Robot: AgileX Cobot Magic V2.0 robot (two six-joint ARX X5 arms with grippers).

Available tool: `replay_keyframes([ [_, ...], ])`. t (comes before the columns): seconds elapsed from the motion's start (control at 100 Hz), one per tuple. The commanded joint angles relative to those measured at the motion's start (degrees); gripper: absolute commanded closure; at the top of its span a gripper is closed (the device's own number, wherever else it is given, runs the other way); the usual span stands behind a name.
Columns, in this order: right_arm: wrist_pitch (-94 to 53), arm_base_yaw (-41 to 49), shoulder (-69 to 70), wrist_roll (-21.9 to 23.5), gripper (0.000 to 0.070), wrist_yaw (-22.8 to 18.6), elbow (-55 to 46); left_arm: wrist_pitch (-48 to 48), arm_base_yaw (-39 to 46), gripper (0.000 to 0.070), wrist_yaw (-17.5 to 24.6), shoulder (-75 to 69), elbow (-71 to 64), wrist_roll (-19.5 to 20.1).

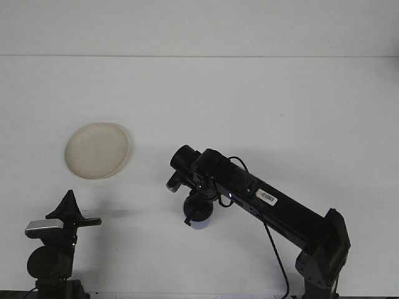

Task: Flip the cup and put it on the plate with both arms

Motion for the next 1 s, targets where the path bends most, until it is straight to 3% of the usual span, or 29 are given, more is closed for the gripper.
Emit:
replay_keyframes([
  [0.0,0.35,0.79,1.64,-1.18,0.0448,-0.22,1.55,0.66,0.07,0.0688,-0.2,-0.04,-1.16,-0.52],
  [0.07,0.35,0.79,1.16,-1.31,0.0443,-0.48,1.64,0.74,0.07,0.0688,-0.2,-0.04,-1.16,-0.9],
  [0.18,0.33,0.52,-0.98,-1.27,0.0413,-1.75,2.82,0.79,0.07,0.0688,-0.2,-0.04,-1.16,-5.53],
  [0.56,11.63,-5.01,-19.12,1.03,0.0411,-1.66,7.3,1.51,0.07,0.0688,-0.13,-0.04,-0.79,-27.98],
  [0.68,15.1,-8.57,-24.92,1.03,0.0412,-1.29,6.47,1.57,0.07,0.0689,2.12,-0.04,0.57,-34.03],
  [0.83,21.09,-12.83,-33.27,1.03,0.0413,-1.33,-0.24,1.36,0.07,0.0688,9.68,0.0,3.98,-34.75],
  [0.99,34.58,-16.96,-46.23,1.11,0.0414,-1.25,-17.11,-0.02,0.07,0.0688,15.74,1.95,10.43,-32.26],
])
